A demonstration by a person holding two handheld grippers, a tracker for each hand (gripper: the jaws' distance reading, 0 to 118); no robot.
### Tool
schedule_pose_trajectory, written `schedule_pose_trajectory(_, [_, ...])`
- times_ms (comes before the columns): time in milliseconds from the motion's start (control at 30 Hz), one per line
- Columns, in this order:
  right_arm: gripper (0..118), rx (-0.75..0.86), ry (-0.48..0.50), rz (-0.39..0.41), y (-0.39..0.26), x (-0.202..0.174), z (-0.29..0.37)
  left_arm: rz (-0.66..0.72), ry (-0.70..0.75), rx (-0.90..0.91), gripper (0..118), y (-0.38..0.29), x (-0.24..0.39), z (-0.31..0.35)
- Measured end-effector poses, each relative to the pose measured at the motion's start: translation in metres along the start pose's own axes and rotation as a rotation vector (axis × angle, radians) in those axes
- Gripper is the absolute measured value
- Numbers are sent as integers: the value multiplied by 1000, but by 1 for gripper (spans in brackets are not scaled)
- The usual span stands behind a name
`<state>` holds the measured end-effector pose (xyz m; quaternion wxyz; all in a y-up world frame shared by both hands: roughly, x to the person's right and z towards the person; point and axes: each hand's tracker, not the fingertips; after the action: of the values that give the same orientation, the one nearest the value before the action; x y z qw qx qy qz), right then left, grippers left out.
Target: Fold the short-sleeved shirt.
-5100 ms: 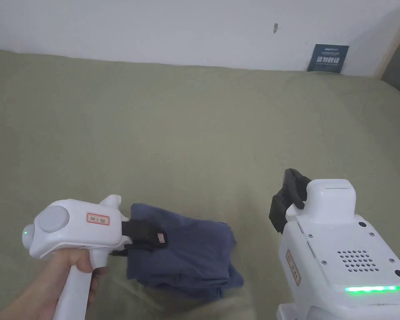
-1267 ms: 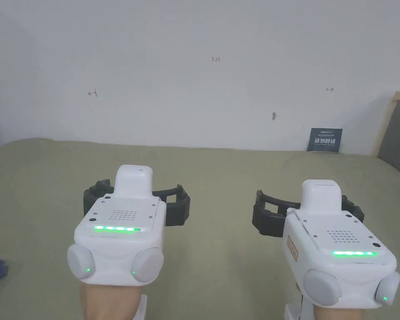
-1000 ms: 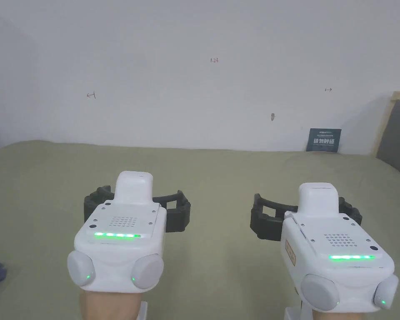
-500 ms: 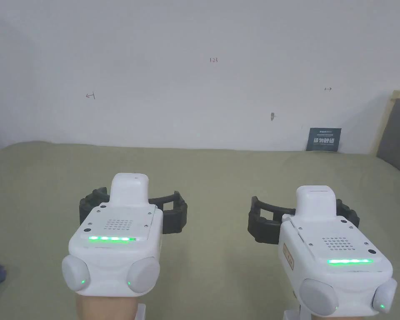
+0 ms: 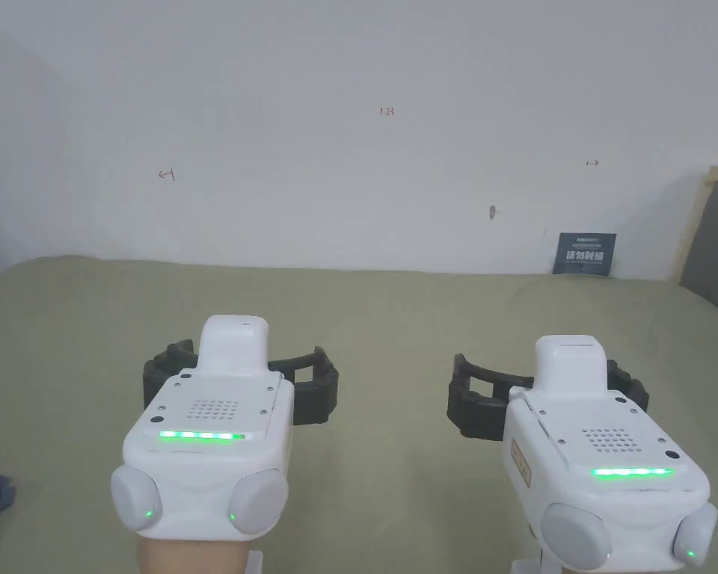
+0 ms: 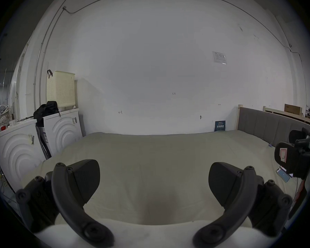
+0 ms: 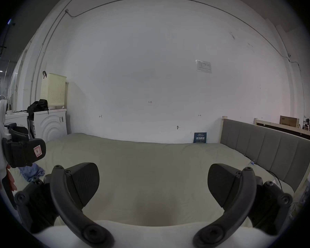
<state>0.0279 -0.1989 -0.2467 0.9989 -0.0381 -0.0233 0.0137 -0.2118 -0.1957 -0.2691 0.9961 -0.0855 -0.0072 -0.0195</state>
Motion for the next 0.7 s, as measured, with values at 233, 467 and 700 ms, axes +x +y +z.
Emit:
schedule_pose_trajectory(233, [118,17,10,17,5,2,2,-1,-7,0,118,1,-1,1])
schedule_pose_trajectory(467, [118,46,19,50,8,-2,6,-1,-3,-24,118,-1,0,-2])
schedule_pose_trajectory(700, [118,-10,28,20,10,2,4,3,-11,-29,118,-1,-1,1])
